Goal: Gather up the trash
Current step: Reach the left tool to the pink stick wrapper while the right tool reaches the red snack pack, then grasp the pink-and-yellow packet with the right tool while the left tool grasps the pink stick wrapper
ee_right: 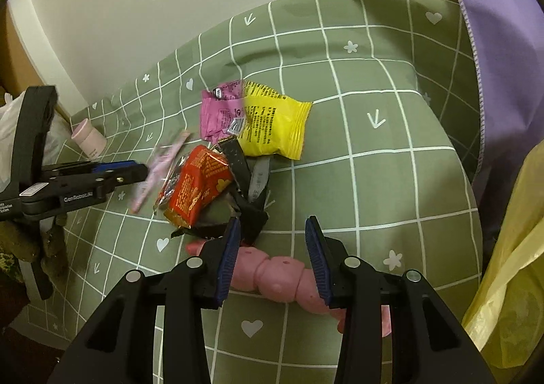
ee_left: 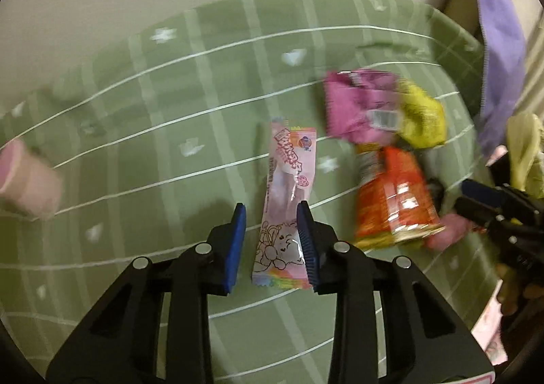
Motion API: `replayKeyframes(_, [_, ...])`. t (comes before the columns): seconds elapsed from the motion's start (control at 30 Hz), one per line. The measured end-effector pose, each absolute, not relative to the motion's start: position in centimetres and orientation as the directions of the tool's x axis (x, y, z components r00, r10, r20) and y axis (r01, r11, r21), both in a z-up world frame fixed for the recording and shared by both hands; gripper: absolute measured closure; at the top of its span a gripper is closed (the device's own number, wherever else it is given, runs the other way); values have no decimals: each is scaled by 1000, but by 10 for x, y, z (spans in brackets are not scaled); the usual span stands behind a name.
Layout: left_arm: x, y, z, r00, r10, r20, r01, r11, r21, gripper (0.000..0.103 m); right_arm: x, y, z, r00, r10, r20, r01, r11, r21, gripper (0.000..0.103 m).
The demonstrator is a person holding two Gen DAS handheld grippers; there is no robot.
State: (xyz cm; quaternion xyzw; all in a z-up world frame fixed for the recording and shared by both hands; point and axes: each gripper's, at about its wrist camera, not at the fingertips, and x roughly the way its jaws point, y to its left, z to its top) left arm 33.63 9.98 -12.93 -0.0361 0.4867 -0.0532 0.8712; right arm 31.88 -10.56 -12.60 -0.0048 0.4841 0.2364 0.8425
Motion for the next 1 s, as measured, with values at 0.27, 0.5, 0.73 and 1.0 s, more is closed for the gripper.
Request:
replayKeyframes(0.27, [313,138,-125,527,-191,-828,-31,969,-244,68,328,-89,-102,526,392,-755,-434,887,158,65])
replayKeyframes(0.5, [294,141,-117,555,-217,-803,-30,959,-280,58,389,-41,-89,539,373,-755,-492,867,76,65])
replayKeyframes(0.73, [264,169,-104,627,-161,-762,-100,953,-284,45,394,-33,-120,442,351,-825,-536,841,71,65])
replayKeyframes(1.0, [261,176,-111,611,-189,-769,-123,937,-327,45,373,-39,-117,447,370,-815,-531,843,91,83])
